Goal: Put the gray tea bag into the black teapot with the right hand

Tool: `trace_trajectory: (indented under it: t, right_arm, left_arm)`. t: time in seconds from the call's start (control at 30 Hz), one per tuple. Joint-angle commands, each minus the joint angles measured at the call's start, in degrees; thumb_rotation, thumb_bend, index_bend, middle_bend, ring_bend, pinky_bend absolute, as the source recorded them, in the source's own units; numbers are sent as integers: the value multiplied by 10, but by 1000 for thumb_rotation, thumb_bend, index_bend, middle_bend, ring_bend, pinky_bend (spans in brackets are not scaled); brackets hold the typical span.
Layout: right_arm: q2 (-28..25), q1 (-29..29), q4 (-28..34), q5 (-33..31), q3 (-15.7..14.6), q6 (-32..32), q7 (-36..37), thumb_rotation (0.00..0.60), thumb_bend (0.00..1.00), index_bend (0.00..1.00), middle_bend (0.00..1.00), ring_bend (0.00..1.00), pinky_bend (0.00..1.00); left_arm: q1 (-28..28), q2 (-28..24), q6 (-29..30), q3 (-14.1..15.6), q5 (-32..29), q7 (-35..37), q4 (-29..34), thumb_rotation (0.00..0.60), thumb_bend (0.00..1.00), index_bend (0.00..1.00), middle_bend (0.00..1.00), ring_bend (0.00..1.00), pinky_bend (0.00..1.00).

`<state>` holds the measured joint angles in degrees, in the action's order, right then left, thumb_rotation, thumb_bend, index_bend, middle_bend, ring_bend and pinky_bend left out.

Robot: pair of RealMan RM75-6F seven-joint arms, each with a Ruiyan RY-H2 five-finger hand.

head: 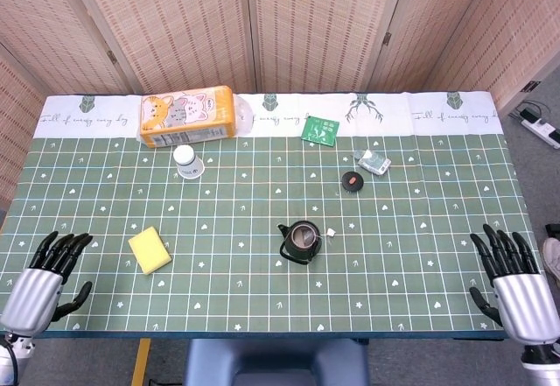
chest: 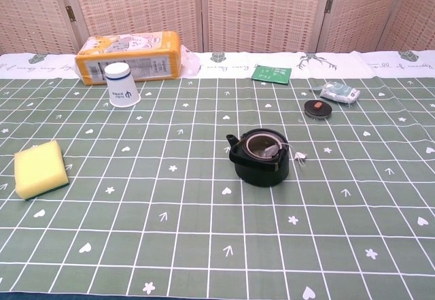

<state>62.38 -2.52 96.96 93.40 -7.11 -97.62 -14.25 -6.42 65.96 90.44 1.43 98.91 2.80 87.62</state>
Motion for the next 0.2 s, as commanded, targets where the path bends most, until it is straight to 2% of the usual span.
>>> trace_trajectory:
  t: [0.03,0.2]
  right_arm:
    - [17,14,-30,15,5,-9,24,600,290,0,0,0,0]
    - [17,11,-27,12,7,22,19,600,291,0,0,0,0]
  left_arm:
    - [2,2,3,2,0,2,-2,600,388,65,73,65,7]
    - [4,0,9,1,1,-1,2,600,388,61,73,64,7]
